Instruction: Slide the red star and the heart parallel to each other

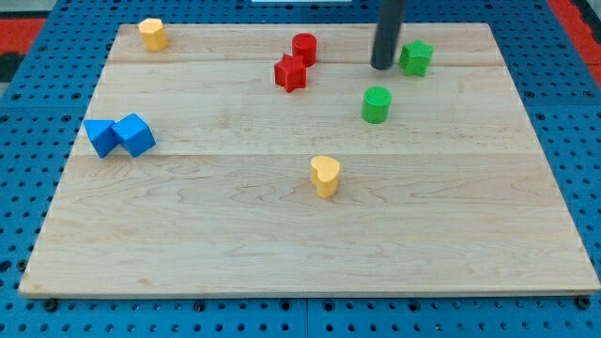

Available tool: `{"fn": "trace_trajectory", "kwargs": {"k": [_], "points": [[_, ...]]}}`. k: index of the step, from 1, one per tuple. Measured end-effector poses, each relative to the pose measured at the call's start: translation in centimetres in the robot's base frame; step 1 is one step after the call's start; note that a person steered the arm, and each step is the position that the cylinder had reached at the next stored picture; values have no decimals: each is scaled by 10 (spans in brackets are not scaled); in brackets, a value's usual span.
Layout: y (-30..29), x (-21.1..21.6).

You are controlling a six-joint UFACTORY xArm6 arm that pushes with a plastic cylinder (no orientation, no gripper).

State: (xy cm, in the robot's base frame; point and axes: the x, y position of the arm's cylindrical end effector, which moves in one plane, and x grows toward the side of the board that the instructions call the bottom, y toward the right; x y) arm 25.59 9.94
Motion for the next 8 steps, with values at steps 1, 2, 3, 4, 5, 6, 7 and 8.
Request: {"fn": "trace_trajectory", "kwargs": {"k": [1,2,3,4,5,6,7,8], "points": [[-39,-56],[-87,-27],[-93,43],[-104,79],[-77,72],[-61,37],[-142,-1],[-152,46]]}}
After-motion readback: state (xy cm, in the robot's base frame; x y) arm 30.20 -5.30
